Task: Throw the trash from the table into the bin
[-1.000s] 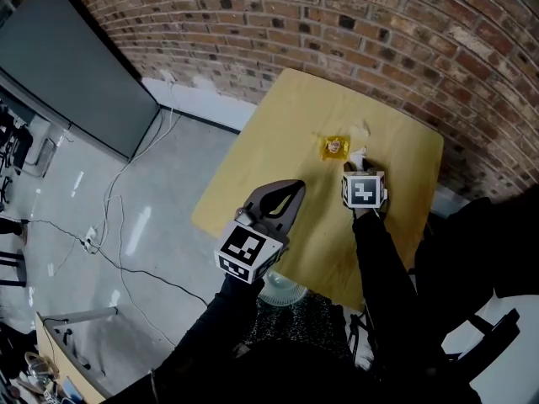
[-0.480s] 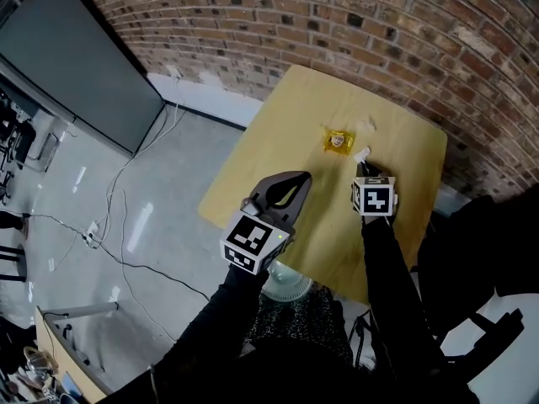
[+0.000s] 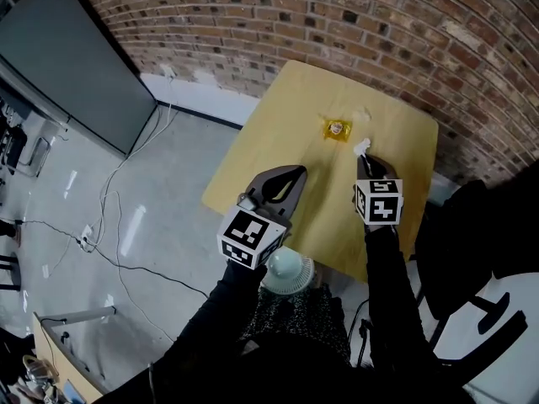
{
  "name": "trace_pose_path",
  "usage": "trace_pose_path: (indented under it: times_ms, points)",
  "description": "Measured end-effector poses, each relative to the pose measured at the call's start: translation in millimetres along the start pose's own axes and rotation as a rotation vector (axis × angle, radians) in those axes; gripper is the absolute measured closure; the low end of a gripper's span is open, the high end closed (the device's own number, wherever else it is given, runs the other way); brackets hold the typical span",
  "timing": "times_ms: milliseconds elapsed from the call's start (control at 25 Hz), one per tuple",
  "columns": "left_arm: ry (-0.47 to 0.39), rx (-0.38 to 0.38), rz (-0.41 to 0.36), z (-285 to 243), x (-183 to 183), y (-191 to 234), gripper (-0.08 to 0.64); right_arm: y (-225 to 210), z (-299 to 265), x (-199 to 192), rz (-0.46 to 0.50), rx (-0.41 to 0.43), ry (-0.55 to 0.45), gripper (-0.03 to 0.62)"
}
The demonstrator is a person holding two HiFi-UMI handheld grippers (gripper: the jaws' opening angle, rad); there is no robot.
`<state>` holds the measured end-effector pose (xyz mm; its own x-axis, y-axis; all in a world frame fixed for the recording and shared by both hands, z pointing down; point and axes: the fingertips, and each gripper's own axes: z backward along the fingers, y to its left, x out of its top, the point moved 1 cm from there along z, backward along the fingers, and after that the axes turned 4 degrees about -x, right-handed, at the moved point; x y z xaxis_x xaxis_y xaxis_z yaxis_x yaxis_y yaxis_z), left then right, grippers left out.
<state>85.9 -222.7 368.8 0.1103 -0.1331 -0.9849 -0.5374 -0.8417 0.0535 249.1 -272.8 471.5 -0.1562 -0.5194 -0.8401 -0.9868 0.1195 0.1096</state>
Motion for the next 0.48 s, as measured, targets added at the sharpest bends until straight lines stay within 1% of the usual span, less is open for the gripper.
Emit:
trace_pose_path:
  times_ms: [200,320,480]
  points:
    - [-0.012,-0.025,0.008,28,-5,-5,0.56,25,36,9,0.006,-0.015,-0.054,0.569]
    - [-0.022,-0.033,0.005,49,-5,-5,0.56,43,57,10,0.015,-0.025,-0.07,0.569]
    - [-0.034,-0.05,-0.003,75,-4,-6,0.56,65,84,11,0.004,-0.04,-0.09,0.569]
